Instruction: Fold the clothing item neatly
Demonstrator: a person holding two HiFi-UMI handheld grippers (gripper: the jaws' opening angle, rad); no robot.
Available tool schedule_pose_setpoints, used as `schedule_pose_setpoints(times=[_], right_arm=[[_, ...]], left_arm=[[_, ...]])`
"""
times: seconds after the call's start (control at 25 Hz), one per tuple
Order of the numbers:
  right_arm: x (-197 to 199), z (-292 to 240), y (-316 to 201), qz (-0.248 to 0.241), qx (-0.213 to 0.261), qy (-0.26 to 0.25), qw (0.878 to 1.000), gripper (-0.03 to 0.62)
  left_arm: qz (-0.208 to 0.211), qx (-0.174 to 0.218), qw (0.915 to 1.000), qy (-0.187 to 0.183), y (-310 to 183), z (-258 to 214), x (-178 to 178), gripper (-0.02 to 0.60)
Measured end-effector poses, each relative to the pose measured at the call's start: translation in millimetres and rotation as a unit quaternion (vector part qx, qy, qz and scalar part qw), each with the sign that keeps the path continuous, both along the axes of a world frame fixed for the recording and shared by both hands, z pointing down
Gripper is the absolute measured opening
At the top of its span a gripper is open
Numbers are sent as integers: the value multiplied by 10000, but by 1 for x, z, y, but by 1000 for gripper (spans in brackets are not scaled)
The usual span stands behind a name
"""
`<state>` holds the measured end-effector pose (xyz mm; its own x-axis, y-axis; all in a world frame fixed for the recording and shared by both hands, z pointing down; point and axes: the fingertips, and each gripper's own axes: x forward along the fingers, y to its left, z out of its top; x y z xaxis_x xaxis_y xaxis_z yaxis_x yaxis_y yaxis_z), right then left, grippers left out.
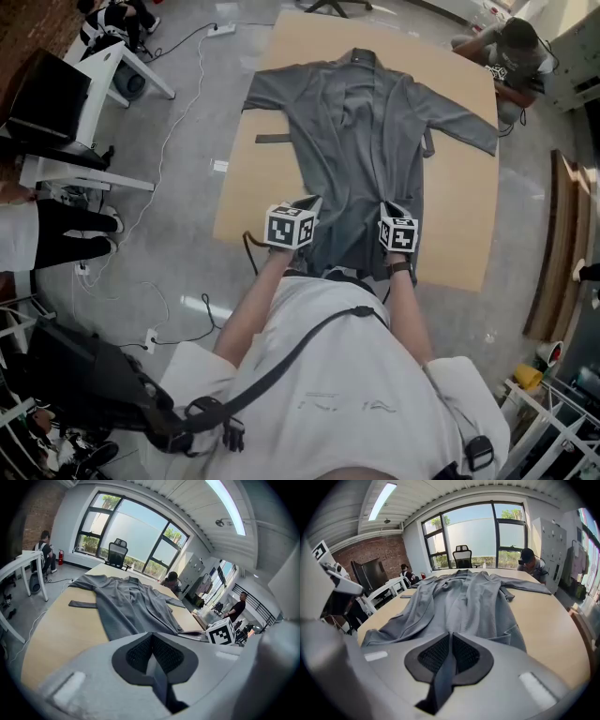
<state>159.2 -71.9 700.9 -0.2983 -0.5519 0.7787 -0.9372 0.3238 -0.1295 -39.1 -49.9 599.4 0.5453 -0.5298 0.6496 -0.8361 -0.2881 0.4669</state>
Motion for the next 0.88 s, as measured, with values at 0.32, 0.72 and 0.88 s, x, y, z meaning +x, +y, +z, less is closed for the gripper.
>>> schedule_pose_setpoints(times=[0.32,0.72,0.88], right_arm=[[10,-18,-8,218,118,-163,9996,29],[-15,-82,-16,247,416,-1139,9923,20],[-39,-111,-20,181,398,-1654,9853,20]], left_arm=[[24,147,9999,18,-17,-5,1,0],[160,137,9997,82,-16,-7,14,2],[120,102,9998,102,-13,-7,15,2]])
